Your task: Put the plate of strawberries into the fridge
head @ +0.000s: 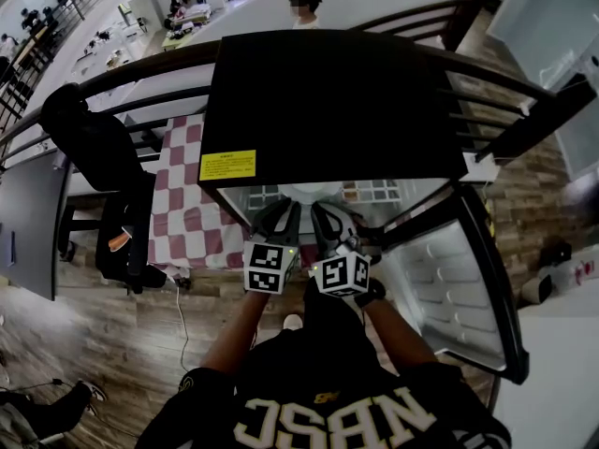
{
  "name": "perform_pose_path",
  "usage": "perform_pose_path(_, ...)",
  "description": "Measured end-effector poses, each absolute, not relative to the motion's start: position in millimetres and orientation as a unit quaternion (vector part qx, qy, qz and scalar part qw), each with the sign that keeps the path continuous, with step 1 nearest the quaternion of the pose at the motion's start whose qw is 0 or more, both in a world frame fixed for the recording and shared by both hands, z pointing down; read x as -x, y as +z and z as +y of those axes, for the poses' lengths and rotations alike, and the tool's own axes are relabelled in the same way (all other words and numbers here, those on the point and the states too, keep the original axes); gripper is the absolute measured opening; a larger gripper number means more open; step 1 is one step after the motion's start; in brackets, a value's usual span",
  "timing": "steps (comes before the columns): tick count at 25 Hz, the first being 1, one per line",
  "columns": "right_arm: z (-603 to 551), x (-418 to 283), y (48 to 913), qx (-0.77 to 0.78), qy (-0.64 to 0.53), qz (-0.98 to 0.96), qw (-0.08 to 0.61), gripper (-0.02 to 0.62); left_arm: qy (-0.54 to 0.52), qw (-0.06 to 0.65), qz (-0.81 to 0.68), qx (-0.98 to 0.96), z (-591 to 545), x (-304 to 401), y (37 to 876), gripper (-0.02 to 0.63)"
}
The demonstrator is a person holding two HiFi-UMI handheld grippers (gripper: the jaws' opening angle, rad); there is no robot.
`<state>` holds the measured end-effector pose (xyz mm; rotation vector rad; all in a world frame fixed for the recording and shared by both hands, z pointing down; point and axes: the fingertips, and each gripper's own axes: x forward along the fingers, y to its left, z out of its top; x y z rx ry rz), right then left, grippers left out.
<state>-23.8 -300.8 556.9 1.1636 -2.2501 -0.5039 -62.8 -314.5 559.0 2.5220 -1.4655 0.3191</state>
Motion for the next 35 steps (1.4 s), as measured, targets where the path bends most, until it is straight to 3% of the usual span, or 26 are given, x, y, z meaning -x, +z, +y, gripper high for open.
perform_pose_path(20, -324.4, 23.0, 553.0, -0.445, -0.108, -0.848, 0.268, 0.021, 0.134, 0.135, -0.502, -0.844, -335.7, 56.5, 559.3, 0.057)
perform_pose_path(25, -309.3, 23.4, 536.4, -0.457, -0.081, -0.860, 0.212, 0.021, 0.099, 0.145, -0.502, -0.847, -320.5, 63.9, 552.6, 0.056)
perform_pose_path(35, -246.7, 1.4, 496.1, -0.512, 0.044, -0.856, 0.056, 0.021, 0.037, 0.099, -0.525, -0.845, -251.2, 90.5, 504.2, 0.022)
